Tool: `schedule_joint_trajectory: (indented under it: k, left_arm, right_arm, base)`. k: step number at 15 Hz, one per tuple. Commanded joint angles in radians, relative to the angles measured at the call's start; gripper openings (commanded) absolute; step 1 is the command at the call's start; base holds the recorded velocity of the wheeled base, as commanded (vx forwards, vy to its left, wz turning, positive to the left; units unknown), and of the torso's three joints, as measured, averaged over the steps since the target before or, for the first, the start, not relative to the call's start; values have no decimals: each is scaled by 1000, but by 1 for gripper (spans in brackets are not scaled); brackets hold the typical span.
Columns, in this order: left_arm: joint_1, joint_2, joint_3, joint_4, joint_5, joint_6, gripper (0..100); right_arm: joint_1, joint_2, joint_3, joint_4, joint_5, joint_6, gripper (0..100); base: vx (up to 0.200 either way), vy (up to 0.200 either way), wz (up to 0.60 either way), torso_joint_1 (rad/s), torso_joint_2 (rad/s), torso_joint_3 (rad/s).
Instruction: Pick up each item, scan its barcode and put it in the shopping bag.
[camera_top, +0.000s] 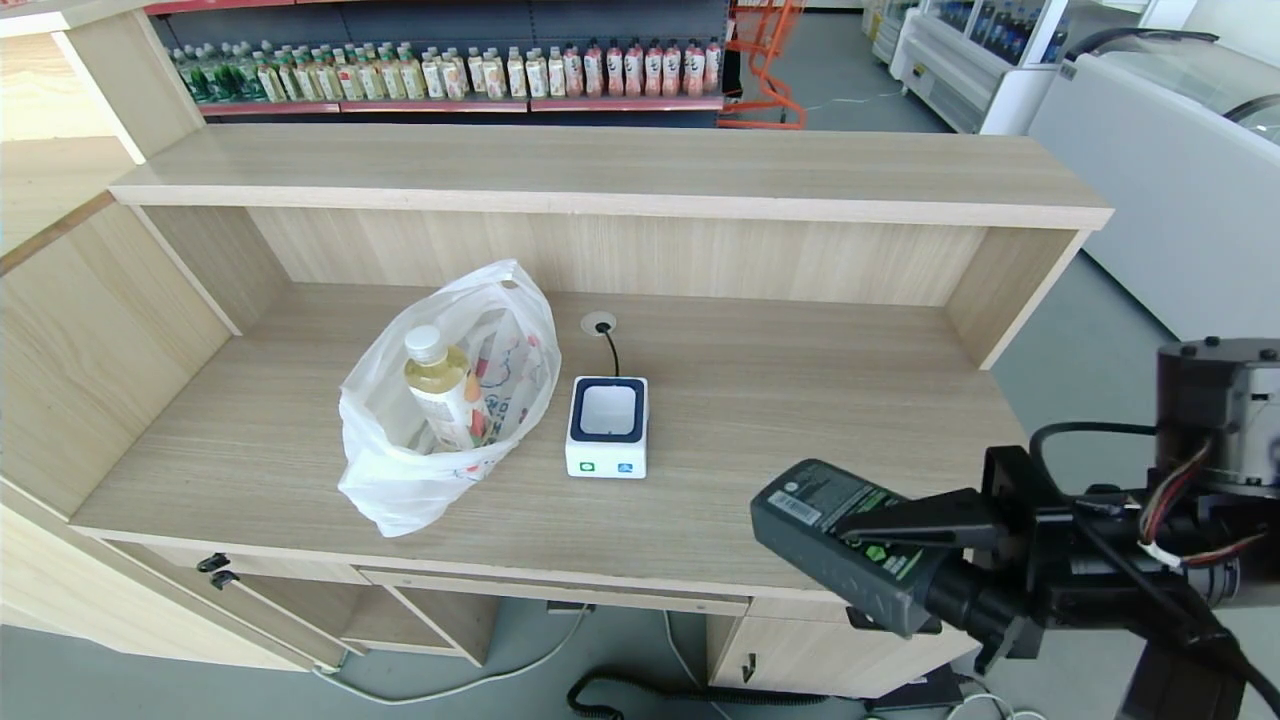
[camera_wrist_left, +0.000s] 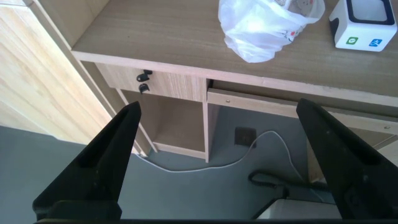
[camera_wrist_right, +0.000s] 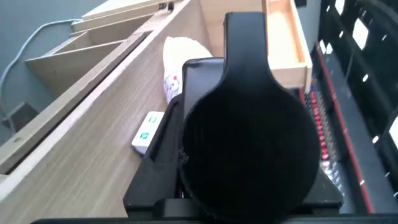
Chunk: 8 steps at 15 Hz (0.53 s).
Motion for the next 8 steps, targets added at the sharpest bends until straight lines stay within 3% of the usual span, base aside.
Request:
schedule_joint_trajectory:
  k: [1, 3, 6, 8]
  left_arm:
    - [0, 0, 0, 0, 0, 0, 100]
    - [0, 0, 0, 0, 0, 0, 100]
    - [0, 0, 0, 0, 0, 0, 100]
    - [0, 0, 0, 0, 0, 0, 100]
  right_arm:
    - [-172, -148, 28, 4, -75, 256, 0]
    - [-408, -142, 36, 13, -33, 490, 0]
    - [-396, -113, -46, 19, -79, 1178, 0]
    - [-329, -97, -75, 11, -233, 1691, 0]
  base:
    - [0, 0, 0, 0, 0, 0]
    - [0, 0, 0, 0, 0, 0]
    - [0, 0, 0, 0, 0, 0]
    - [0, 0, 0, 0, 0, 0]
